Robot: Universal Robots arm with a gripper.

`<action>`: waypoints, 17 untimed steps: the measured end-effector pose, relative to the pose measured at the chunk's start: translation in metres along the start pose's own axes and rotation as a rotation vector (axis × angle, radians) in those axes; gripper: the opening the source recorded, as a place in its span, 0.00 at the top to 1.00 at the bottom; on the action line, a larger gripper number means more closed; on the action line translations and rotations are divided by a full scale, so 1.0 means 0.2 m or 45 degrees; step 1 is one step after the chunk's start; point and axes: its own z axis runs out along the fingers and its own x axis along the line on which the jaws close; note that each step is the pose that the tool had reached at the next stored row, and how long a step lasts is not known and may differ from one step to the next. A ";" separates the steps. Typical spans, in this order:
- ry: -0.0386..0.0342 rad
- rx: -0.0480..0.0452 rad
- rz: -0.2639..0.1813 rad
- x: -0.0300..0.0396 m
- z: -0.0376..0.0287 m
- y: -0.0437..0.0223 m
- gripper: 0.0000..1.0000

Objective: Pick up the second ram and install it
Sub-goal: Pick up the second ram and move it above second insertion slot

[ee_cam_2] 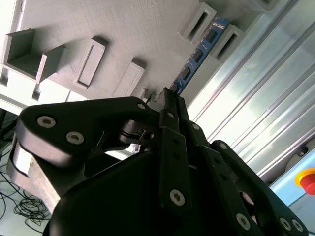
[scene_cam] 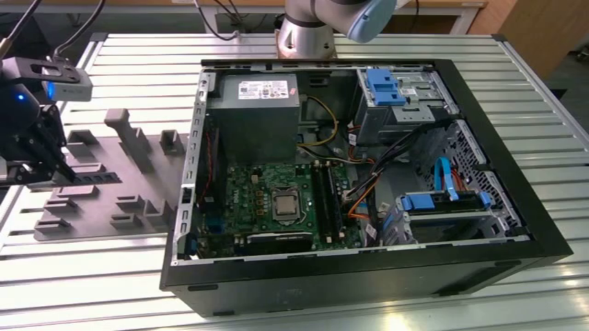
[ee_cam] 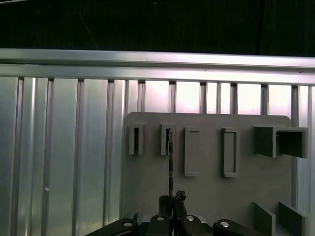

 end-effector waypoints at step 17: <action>0.0000 0.000 0.000 -0.001 -0.029 0.000 0.86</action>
